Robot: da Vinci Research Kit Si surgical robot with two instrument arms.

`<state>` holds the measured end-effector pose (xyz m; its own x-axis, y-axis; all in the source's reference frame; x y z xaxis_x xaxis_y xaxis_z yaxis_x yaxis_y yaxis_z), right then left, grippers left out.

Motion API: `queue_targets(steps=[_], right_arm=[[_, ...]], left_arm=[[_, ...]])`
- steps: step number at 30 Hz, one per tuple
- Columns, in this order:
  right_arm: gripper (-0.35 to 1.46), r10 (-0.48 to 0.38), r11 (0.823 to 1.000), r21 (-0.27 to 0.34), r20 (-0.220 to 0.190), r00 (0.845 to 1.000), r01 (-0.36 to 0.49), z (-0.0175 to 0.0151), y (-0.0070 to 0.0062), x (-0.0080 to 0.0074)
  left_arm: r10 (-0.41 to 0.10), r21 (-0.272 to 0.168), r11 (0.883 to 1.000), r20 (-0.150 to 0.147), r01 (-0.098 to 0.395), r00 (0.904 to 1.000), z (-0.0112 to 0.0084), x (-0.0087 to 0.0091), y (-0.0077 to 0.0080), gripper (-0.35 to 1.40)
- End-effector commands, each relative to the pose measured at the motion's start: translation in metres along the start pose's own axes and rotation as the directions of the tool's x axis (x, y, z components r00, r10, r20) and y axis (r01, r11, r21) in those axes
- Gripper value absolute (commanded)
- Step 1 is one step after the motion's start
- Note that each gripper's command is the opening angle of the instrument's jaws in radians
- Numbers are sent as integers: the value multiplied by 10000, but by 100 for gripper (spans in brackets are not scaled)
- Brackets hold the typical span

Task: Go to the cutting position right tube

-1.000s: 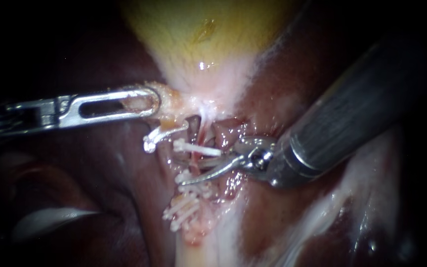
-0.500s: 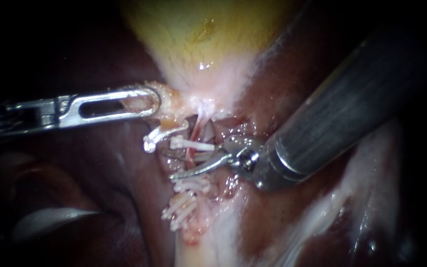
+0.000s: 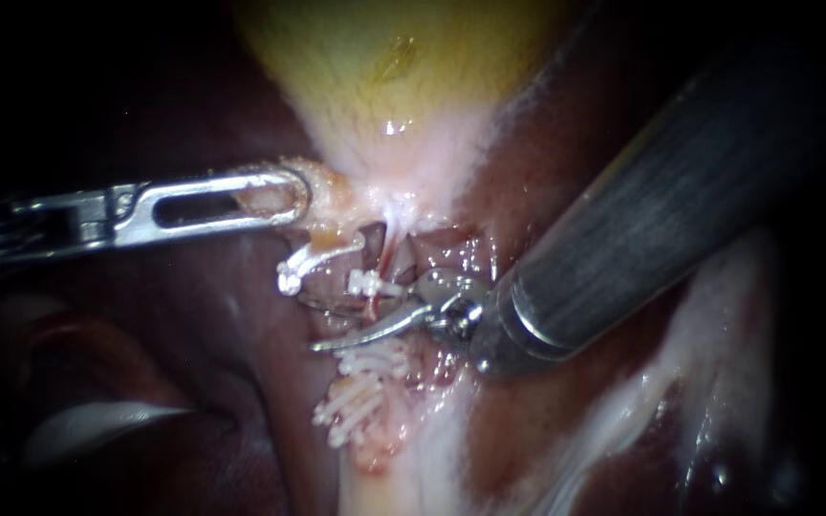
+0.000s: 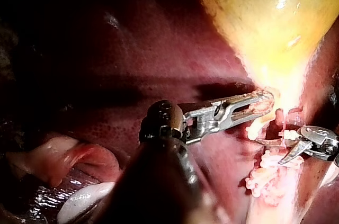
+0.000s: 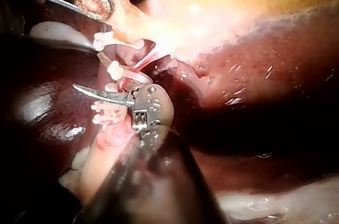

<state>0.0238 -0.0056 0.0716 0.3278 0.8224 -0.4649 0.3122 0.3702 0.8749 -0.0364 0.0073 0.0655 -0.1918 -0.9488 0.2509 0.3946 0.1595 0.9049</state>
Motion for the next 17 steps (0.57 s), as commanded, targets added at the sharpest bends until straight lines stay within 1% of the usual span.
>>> queue_targets(steps=[1, 17], right_arm=[[139, 6, 10000, 0, -2, 10000, -6, -1, 0, 0], [139, 6, 10000, 7, 3, 10000, -6, -2, 0, 0]], left_arm=[[-1, 0, 10000, 2, 1, 10000, 0, 0, 0, -35], [2, -24, 10000, 22, -2, 10000, 0, 0, 1, -35]])
